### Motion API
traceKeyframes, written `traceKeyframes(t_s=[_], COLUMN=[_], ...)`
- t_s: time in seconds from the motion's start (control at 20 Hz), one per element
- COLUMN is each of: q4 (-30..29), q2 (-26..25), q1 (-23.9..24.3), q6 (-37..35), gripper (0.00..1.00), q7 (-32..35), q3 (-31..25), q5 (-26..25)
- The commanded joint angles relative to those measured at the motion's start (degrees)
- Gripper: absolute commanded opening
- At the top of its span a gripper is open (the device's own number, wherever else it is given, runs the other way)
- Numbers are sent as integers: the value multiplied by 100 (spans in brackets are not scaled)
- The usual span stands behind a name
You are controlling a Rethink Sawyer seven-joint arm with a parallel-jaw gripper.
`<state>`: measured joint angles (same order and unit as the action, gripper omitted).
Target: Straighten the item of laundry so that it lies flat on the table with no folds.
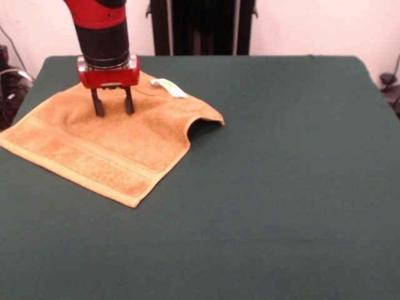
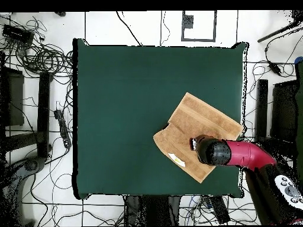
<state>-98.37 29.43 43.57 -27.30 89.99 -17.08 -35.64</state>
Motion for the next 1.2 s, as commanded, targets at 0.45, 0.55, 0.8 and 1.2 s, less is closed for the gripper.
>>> traceKeyframes(t_s=[0.45,0.55,0.8,1.2], q4=[-373,-321,-86,-287], q2=[-766,-834,-1139,-871], q1=[-645,-697,-790,-613], q6=[802,822,864,609], gripper=[100,100,100,100], q7=[966,946,926,712], q3=[356,412,487,295], q5=[-11,29,110,382])
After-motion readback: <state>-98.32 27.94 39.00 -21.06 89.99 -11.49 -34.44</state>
